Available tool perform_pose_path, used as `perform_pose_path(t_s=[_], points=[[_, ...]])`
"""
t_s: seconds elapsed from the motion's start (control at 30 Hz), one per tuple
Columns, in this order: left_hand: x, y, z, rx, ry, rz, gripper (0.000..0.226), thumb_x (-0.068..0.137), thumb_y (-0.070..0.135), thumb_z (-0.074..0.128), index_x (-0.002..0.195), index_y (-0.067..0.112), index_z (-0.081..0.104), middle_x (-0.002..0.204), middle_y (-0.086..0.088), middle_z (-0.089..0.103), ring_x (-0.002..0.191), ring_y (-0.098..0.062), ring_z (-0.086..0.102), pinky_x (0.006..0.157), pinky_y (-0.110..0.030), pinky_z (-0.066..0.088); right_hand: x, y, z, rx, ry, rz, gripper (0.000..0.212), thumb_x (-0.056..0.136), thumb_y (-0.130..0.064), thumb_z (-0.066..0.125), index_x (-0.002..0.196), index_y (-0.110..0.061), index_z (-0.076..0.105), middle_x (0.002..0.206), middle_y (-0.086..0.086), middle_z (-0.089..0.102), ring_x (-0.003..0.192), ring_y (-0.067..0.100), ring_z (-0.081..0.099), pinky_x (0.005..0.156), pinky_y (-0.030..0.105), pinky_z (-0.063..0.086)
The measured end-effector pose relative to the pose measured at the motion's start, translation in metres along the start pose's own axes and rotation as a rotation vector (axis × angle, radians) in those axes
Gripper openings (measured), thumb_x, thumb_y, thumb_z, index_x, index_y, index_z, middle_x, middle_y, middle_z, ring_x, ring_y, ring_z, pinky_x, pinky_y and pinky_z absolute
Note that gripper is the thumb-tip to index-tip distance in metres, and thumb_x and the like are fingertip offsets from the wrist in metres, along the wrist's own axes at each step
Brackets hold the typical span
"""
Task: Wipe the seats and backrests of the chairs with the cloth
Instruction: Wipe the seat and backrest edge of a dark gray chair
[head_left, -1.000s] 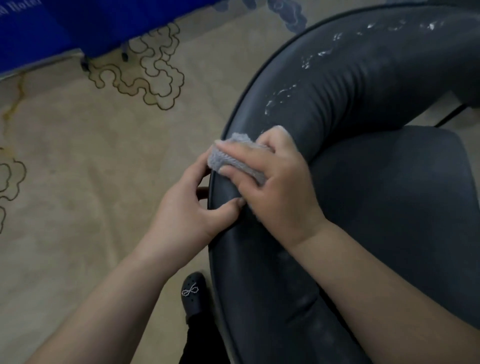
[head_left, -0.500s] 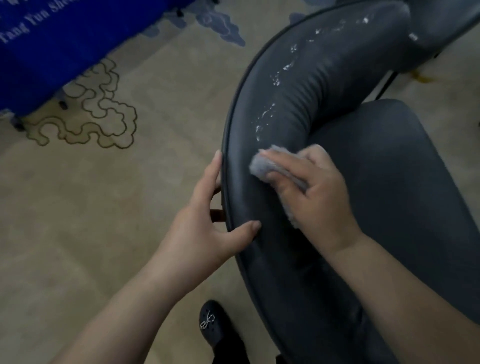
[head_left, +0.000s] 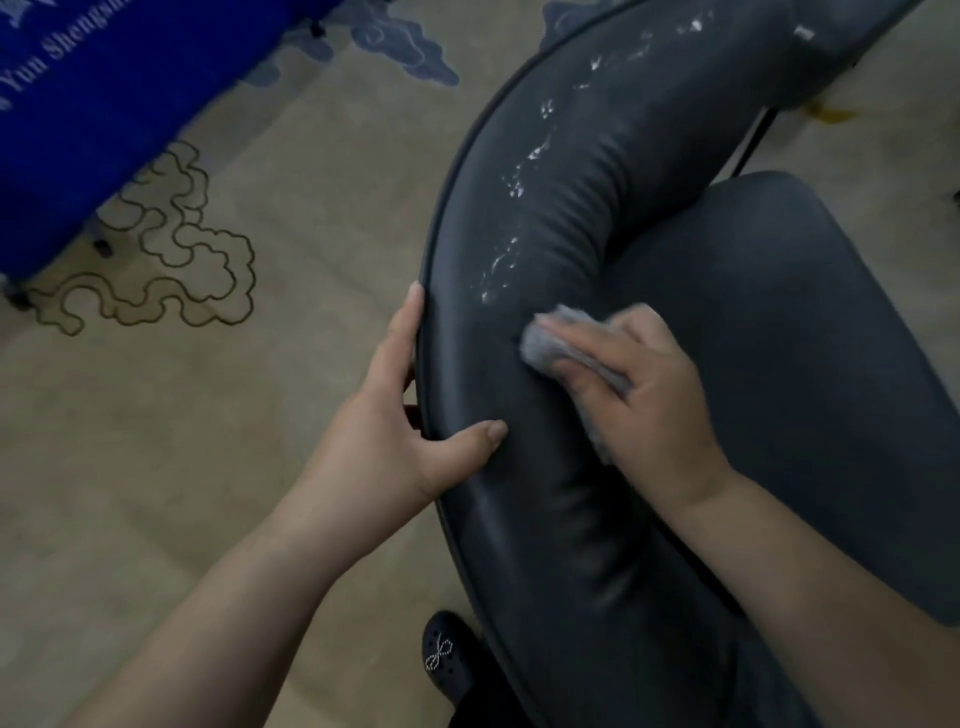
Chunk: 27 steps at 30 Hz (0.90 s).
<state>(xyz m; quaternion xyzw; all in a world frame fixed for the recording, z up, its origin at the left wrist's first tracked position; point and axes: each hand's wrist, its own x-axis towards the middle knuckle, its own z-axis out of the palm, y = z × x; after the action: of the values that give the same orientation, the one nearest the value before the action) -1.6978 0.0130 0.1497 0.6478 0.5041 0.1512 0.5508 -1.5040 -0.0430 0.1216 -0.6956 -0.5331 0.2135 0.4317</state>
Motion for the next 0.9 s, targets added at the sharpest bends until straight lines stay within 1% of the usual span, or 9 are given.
perform_pose_path(t_s=[0.1, 0.27, 0.33, 0.43, 0.5, 0.6, 0.7, 0.83, 0.9], points=[[0.005, 0.004, -0.003, 0.027, -0.016, -0.001, 0.114, 0.064, 0.045, 0.083, 0.146, 0.060, 0.006, 0.135, 0.033, 0.047, 0.104, 0.014, 0.058, 0.084, -0.013, 0.050, 0.008, -0.001, -0.001, 0.033, 0.067, 0.032, 0.036, 0.085, -0.014, 0.068, 0.120, -0.022, 0.062, 0.087, 0.012, 0.049, 0.079, 0.004, 0.050, 0.083, 0.007, 0.038], [0.012, 0.001, -0.003, 0.036, -0.011, 0.008, 0.114, 0.068, 0.032, 0.086, 0.149, 0.053, 0.010, 0.122, 0.044, 0.049, 0.105, 0.018, 0.055, 0.086, -0.013, 0.050, 0.050, -0.027, 0.032, 0.009, -0.042, -0.169, 0.030, 0.084, -0.024, 0.068, 0.114, -0.019, 0.070, 0.088, 0.012, 0.050, 0.081, 0.016, 0.053, 0.082, 0.019, 0.045], [0.016, 0.001, -0.004, 0.017, -0.009, -0.001, 0.114, 0.065, 0.036, 0.086, 0.149, 0.055, 0.010, 0.116, 0.049, 0.048, 0.102, 0.016, 0.057, 0.082, -0.011, 0.050, 0.040, -0.012, 0.022, -0.003, -0.019, -0.149, 0.032, 0.086, -0.022, 0.066, 0.117, -0.019, 0.067, 0.087, 0.013, 0.049, 0.079, 0.018, 0.052, 0.080, 0.020, 0.045], [0.022, 0.004, -0.006, 0.006, -0.004, -0.005, 0.113, 0.065, 0.036, 0.086, 0.147, 0.058, 0.011, 0.119, 0.054, 0.039, 0.108, 0.017, 0.054, 0.084, -0.006, 0.046, 0.020, 0.006, 0.006, -0.002, 0.038, -0.048, 0.035, 0.086, -0.019, 0.064, 0.120, -0.023, 0.061, 0.087, 0.009, 0.046, 0.079, 0.011, 0.049, 0.081, 0.012, 0.039], [0.032, 0.008, -0.008, 0.010, -0.015, 0.005, 0.112, 0.067, 0.034, 0.084, 0.148, 0.057, 0.011, 0.128, 0.049, 0.038, 0.116, 0.013, 0.052, 0.095, -0.013, 0.046, 0.030, 0.004, 0.011, -0.005, 0.063, -0.025, 0.033, 0.085, -0.020, 0.065, 0.118, -0.024, 0.064, 0.086, 0.006, 0.045, 0.079, 0.007, 0.049, 0.082, 0.008, 0.038], [0.052, 0.013, -0.011, 0.021, -0.025, 0.038, 0.110, 0.071, 0.029, 0.085, 0.151, 0.049, 0.013, 0.140, 0.032, 0.041, 0.123, 0.010, 0.048, 0.104, -0.028, 0.046, 0.070, -0.008, 0.026, -0.040, 0.050, -0.075, 0.030, 0.085, -0.024, 0.067, 0.115, -0.021, 0.069, 0.086, 0.007, 0.046, 0.080, 0.016, 0.053, 0.082, 0.017, 0.044], [0.073, 0.021, -0.015, 0.046, -0.036, 0.079, 0.108, 0.069, 0.031, 0.081, 0.152, 0.045, 0.013, 0.145, 0.027, 0.039, 0.125, 0.016, 0.041, 0.107, -0.024, 0.041, 0.073, -0.007, 0.024, -0.052, 0.038, -0.095, 0.032, 0.086, -0.025, 0.067, 0.117, -0.021, 0.068, 0.086, 0.010, 0.046, 0.079, 0.018, 0.051, 0.080, 0.018, 0.044], [0.092, 0.028, -0.025, 0.064, -0.106, 0.114, 0.110, 0.067, 0.033, 0.081, 0.153, 0.043, 0.012, 0.151, 0.023, 0.035, 0.133, 0.006, 0.040, 0.110, -0.030, 0.040, 0.030, -0.004, 0.018, -0.003, 0.073, -0.026, 0.033, 0.087, -0.028, 0.062, 0.120, -0.023, 0.065, 0.086, 0.005, 0.044, 0.077, 0.015, 0.049, 0.078, 0.013, 0.041], [0.098, 0.029, -0.029, 0.058, -0.175, 0.117, 0.113, 0.065, 0.034, 0.083, 0.152, 0.043, 0.011, 0.150, 0.024, 0.036, 0.130, 0.006, 0.043, 0.107, -0.026, 0.042, 0.042, -0.002, 0.022, -0.048, 0.095, -0.010, 0.032, 0.086, -0.027, 0.065, 0.117, -0.022, 0.067, 0.085, 0.006, 0.044, 0.076, 0.014, 0.049, 0.078, 0.011, 0.041]])
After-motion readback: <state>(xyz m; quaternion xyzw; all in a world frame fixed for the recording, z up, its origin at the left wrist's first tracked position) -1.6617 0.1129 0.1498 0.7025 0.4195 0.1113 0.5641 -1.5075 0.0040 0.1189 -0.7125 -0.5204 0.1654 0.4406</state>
